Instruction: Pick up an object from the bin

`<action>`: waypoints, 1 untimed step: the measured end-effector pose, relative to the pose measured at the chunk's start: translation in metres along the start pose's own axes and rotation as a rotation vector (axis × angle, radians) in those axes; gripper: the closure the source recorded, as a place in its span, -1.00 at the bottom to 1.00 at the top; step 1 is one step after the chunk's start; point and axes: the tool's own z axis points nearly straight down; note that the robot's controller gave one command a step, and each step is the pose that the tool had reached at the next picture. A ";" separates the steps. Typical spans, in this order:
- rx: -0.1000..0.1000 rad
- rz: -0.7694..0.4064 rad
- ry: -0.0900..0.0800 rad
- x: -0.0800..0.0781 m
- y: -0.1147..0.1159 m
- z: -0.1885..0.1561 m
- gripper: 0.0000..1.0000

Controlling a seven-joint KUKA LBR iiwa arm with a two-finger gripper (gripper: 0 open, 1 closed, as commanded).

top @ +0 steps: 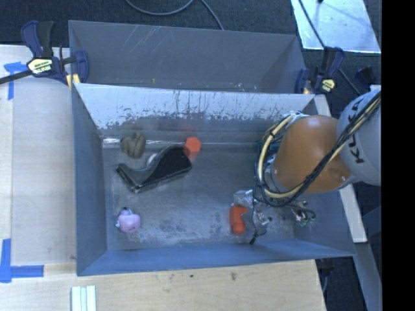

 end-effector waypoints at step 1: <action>0.000 -0.001 0.000 0.000 0.000 0.000 1.00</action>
Offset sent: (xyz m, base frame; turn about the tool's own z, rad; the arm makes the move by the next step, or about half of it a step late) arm 0.0000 0.0000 0.0000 0.0000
